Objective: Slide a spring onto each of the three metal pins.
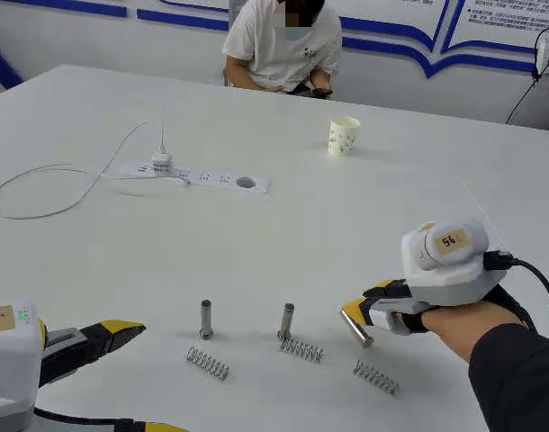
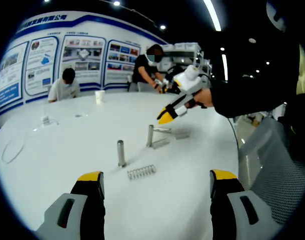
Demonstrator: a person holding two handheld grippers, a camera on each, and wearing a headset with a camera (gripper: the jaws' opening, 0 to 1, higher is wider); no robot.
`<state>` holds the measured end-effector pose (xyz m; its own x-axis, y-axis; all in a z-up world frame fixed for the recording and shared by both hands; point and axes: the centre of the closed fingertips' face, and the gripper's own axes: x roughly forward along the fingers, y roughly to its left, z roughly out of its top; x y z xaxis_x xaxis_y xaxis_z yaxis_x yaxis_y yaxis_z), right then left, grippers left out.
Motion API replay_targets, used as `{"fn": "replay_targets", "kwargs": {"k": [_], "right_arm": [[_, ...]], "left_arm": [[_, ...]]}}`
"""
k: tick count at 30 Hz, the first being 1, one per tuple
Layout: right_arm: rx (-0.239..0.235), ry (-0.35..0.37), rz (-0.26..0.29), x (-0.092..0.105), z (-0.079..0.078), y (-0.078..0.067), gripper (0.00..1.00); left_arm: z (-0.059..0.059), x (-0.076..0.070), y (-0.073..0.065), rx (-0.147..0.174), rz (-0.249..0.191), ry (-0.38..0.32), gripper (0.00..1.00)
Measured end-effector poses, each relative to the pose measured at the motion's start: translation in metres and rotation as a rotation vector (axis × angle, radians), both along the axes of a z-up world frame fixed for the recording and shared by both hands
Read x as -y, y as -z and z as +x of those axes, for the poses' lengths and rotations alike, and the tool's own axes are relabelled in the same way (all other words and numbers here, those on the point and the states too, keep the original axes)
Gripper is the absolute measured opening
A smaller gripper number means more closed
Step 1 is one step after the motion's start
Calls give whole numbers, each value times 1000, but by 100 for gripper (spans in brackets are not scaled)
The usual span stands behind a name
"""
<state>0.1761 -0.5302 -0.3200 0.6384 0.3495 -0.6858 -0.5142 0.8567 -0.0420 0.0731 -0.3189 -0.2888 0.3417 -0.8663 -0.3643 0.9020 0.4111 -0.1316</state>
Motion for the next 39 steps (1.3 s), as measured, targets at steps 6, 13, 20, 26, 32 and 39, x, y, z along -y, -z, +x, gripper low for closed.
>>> {"fn": "replay_targets", "kwargs": {"k": [6, 13, 20, 26, 32, 39], "right_arm": [[-40, 14, -14, -2, 3, 11, 18], [-84, 45, -25, -2, 7, 22, 15], [-112, 51, -29, -2, 6, 28, 13], [-124, 60, -25, -2, 6, 29, 11], [-136, 60, -27, -2, 4, 31, 10], [-147, 61, -43, -2, 3, 31, 9]], "left_arm": [[0, 0, -1, -1, -5, -6, 88], [1, -1, -3, 0, -13, -11, 88], [2, -1, -3, -4, -21, -15, 87], [2, -2, -4, -6, -28, -20, 86], [3, -1, -5, -7, -35, -24, 86], [3, -2, -5, -6, -34, -27, 86]]}}
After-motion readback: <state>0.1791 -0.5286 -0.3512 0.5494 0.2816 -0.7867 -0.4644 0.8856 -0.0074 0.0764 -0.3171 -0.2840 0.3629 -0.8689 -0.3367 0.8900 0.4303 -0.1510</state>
